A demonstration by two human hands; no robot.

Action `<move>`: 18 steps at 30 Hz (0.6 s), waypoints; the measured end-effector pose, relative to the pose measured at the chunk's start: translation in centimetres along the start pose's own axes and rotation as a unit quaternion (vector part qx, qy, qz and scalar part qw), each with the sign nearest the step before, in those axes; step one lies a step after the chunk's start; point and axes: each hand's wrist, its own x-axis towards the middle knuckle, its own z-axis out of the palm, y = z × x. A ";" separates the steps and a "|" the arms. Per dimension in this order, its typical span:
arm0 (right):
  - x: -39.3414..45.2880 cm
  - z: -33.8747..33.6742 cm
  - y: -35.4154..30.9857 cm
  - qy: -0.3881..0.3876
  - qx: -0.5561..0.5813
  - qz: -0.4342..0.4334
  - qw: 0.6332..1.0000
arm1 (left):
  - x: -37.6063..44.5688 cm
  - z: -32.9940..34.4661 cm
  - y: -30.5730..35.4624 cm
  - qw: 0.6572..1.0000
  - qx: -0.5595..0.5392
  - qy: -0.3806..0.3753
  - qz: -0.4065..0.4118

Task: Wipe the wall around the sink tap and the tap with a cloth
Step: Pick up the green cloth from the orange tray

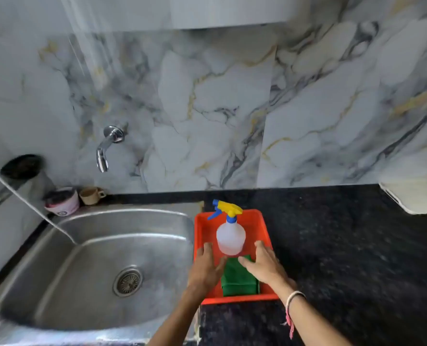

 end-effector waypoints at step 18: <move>-1.9 -2.0 -0.9 -0.037 0.438 -0.036 0.897 | 0.1 -1.5 1.6 0.835 -0.537 -0.098 -0.074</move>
